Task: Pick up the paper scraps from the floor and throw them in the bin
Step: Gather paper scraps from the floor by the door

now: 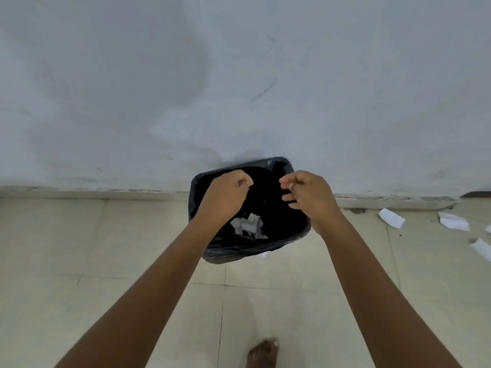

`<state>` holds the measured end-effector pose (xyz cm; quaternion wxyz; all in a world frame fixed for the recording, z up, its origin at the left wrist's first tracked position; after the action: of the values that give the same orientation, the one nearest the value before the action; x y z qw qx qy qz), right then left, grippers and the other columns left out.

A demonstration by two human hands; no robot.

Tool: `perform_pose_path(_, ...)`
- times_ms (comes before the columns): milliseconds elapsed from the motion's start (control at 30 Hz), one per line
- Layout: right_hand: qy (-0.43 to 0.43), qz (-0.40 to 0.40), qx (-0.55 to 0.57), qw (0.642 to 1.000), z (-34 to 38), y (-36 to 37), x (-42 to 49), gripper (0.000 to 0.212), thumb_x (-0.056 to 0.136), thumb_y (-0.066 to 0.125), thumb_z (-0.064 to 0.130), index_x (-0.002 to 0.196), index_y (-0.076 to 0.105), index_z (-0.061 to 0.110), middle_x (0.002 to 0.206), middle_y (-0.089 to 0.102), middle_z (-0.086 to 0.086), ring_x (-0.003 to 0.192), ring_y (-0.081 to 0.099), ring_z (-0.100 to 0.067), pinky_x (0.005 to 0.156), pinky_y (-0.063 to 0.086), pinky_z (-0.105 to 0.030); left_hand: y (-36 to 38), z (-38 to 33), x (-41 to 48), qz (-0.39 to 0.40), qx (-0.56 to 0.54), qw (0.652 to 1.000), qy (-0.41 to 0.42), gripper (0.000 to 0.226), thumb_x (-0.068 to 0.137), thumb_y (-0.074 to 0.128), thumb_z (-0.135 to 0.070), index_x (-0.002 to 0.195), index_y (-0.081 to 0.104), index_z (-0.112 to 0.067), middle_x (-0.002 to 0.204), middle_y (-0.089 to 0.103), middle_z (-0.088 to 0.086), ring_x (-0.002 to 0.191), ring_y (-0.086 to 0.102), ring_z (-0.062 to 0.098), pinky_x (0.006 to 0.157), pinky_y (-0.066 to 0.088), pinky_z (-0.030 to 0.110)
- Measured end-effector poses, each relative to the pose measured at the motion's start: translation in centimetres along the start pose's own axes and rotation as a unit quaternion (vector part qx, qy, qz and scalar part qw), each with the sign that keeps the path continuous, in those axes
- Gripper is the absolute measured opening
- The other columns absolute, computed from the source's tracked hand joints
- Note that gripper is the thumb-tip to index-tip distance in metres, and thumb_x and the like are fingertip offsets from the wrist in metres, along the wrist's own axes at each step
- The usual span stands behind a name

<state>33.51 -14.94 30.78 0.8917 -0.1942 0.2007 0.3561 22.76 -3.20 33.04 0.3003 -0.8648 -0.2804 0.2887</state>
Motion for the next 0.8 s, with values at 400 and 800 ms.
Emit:
perform_pose_path(400,0.120,-0.146,0.222,0.956,7.8,-19.8,-16.4,0.026,0.093,0.038,0.001,0.084,0.059,0.012,0.081,0.061,-0.004,0.067,0.059,-0.017,0.063,0.046,-0.027,-2.1,-23.5,-9.4,0.149,-0.201,0.966,-0.067,0.013,0.092,0.046,-0.011,0.089,0.059,-0.012,0.097,0.065,0.009,0.087,0.058,0.019,0.074,0.041,0.024)
perform_pose_path(800,0.204,-0.245,0.224,0.921,-5.6,-44.5,-15.2,0.027,0.089,0.043,0.000,0.075,0.058,0.017,0.076,0.061,-0.003,0.062,0.057,-0.017,0.058,0.044,-0.026,22.6,-37.9,-6.8,0.236,-0.038,0.971,0.013,0.014,0.087,0.053,-0.011,0.095,0.065,-0.012,0.093,0.063,0.004,0.078,0.053,0.020,0.070,0.039,0.028)
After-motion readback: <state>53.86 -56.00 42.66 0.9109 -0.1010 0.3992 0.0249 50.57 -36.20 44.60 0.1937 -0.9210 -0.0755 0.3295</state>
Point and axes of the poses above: each hand's wrist, its own x-axis towards the middle knuckle, its own y-axis out of the palm, z = x × y, the point moved 2 cm from there along x, towards the middle knuckle
